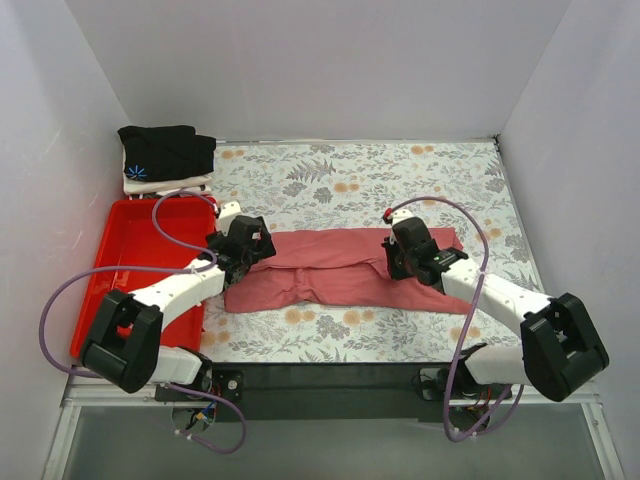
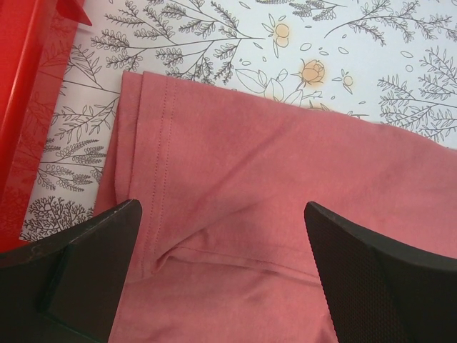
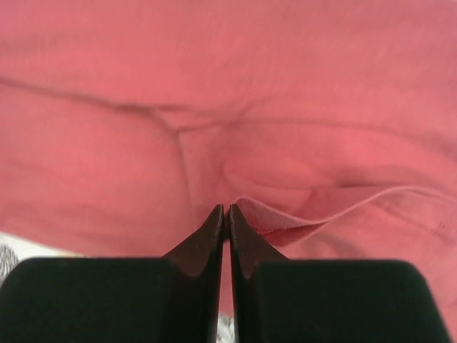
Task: Fold and stack the t-shirts
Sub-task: Fold the tshirt
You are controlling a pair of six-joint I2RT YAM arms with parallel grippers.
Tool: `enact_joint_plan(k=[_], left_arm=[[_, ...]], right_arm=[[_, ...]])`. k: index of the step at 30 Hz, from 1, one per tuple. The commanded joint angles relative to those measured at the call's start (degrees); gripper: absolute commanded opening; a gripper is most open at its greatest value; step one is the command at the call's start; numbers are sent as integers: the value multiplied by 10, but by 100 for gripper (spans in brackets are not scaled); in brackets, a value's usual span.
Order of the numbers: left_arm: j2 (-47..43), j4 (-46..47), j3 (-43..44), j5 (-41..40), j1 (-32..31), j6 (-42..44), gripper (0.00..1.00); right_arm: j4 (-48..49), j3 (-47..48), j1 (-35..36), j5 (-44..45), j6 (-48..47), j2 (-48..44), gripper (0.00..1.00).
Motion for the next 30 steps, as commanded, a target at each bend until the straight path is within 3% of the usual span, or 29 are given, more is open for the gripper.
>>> enact_joint_plan(k=[1, 8, 12, 13, 16, 24, 30], left_arm=[[-28, 4, -7, -3, -2, 0, 90], [-28, 4, -8, -2, -2, -1, 90], [-23, 5, -8, 0, -2, -2, 90], [-23, 5, -8, 0, -2, -2, 90], [-18, 5, -8, -2, -2, -3, 90], [-3, 8, -4, -7, -2, -4, 90], [-5, 12, -8, -4, -3, -13, 90]], right_arm=[[-35, -29, 33, 11, 38, -33, 1], [-61, -61, 112, 15, 107, -78, 1], [-95, -44, 146, 26, 126, -99, 16], [-99, -34, 159, 29, 128, -104, 25], [-119, -19, 167, 54, 132, -127, 33], [-116, -12, 154, 188, 122, -141, 48], [-73, -27, 74, 166, 101, -96, 50]])
